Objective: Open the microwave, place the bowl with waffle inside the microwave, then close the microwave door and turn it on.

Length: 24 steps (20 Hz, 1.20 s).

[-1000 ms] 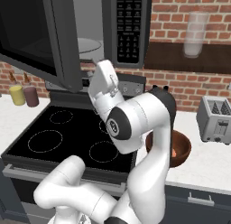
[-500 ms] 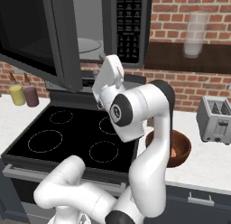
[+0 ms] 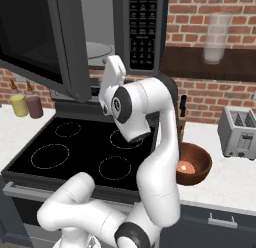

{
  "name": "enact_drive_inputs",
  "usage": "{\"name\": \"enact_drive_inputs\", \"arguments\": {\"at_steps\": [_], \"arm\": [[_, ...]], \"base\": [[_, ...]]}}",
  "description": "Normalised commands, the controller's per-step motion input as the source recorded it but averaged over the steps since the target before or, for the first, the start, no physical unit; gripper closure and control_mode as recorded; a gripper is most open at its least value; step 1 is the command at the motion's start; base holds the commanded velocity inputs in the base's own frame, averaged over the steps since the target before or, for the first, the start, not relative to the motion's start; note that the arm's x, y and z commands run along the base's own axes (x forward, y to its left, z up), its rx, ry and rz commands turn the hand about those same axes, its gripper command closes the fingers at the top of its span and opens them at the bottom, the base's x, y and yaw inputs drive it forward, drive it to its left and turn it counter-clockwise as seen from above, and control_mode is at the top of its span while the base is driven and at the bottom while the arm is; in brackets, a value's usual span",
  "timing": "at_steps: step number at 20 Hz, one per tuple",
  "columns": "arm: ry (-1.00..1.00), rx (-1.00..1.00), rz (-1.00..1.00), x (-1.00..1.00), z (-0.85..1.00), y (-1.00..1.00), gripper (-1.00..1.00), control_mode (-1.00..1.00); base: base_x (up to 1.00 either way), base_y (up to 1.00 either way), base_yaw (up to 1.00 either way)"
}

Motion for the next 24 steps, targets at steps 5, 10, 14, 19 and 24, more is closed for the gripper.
{"name": "enact_drive_inputs", "arguments": {"at_steps": [5,10,14,19,24], "arm": [[0.12,-0.25,0.06,-0.14,0.00,0.00,-1.00,-1.00],[0.00,-0.23,0.15,-0.77,0.28,0.07,-1.00,-1.00],[0.00,-0.20,0.22,-1.00,0.76,0.17,-1.00,-1.00],[0.03,-0.27,0.24,-0.83,0.90,0.51,-1.00,-1.00],[0.26,-0.55,0.11,-0.28,0.53,1.00,-1.00,-1.00]], "base": [[0.00,0.00,0.00],[0.00,0.00,0.00],[0.00,0.00,0.00],[0.00,0.00,0.00],[0.00,0.00,0.00]]}}
